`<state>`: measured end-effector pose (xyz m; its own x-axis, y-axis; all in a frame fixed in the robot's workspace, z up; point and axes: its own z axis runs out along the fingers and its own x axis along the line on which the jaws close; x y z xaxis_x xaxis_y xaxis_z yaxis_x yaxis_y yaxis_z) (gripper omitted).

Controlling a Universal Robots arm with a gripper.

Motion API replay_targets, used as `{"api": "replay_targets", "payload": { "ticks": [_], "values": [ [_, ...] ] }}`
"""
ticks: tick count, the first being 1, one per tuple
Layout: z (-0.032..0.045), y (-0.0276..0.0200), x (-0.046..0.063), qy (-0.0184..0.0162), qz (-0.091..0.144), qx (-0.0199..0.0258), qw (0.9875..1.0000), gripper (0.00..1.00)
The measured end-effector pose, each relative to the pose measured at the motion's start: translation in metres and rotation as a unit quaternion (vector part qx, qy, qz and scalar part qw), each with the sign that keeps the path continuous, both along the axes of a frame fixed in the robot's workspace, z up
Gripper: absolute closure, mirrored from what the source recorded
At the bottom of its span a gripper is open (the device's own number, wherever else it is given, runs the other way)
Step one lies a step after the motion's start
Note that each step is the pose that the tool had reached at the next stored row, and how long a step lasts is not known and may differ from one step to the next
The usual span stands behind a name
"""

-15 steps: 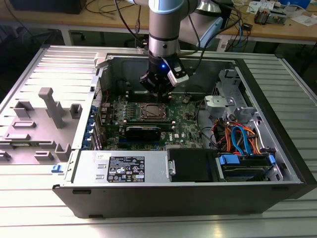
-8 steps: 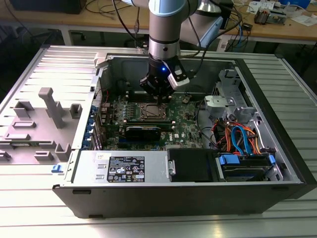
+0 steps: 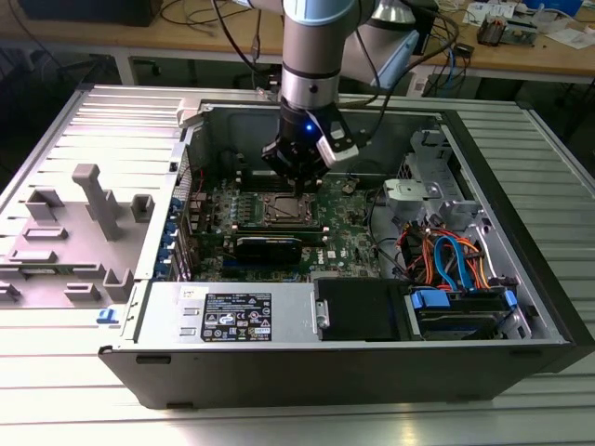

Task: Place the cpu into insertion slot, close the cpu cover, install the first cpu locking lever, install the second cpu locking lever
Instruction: 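Install the second cpu locking lever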

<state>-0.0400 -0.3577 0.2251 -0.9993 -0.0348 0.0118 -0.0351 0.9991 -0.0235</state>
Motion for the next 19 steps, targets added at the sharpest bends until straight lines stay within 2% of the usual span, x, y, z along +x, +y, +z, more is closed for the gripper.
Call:
{"api": "replay_targets", "payload": {
  "ticks": [2, 7, 12, 15, 19],
  "values": [
    [-0.0001, -0.0041, 0.0, 0.0007, 0.0, 0.0, 1.0, 0.89],
    [0.0001, -0.0177, 0.0, 0.0014, 0.0, 0.0011, 1.0, 0.89],
    [0.0041, -0.0181, 0.0, 0.0015, 0.019, 0.001, 0.9998, 0.89],
    [0.0128, -0.0182, 0.0, 0.0014, 0.019, 0.0011, 0.9998, 0.89],
    [0.0142, -0.0189, 0.001, 0.0023, 0.004, 0.0002, 1.0, 0.89]
  ]
}}
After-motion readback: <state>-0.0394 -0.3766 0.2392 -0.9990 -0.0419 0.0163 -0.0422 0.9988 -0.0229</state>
